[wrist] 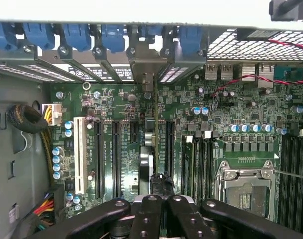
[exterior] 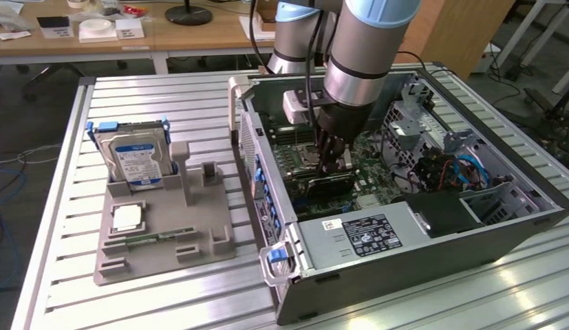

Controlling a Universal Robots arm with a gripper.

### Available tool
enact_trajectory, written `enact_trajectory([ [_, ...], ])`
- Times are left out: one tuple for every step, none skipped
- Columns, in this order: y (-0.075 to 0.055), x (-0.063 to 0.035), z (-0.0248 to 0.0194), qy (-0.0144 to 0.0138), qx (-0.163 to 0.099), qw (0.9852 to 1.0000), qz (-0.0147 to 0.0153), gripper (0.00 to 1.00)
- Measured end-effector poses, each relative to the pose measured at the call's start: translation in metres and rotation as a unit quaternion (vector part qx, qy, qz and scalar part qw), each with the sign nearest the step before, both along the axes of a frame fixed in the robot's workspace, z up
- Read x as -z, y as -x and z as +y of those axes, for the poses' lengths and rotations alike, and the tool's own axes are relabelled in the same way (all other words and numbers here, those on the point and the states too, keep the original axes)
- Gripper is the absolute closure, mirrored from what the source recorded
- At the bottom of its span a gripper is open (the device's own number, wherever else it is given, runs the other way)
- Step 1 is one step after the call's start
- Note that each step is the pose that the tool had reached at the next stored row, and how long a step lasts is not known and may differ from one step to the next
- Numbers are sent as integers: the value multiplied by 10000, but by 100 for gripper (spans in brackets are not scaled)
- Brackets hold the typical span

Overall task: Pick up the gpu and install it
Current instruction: 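Press down on the gpu until it lock into place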

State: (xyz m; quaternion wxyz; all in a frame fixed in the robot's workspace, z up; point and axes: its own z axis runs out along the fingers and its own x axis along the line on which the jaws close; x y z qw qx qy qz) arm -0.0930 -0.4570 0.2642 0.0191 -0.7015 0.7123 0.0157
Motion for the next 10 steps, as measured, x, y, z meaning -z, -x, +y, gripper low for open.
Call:
enact_trajectory([
  [0,4,0,-1,0,10000,-1,89],
  [0,7,0,-1,0,10000,-1,89],
  [0,7,0,0,0,10000,-1,89],
  [0,7,0,0,0,10000,-1,89],
  [0,7,0,0,0,10000,-1,89],
  [0,7,0,0,0,10000,-1,89],
  [0,8,0,-1,0,10000,-1,89],
  [0,10,0,-1,0,10000,-1,89],
  [0,14,1,-1,0,10000,-2,89],
  [0,16,0,0,0,10000,-1,89],
])
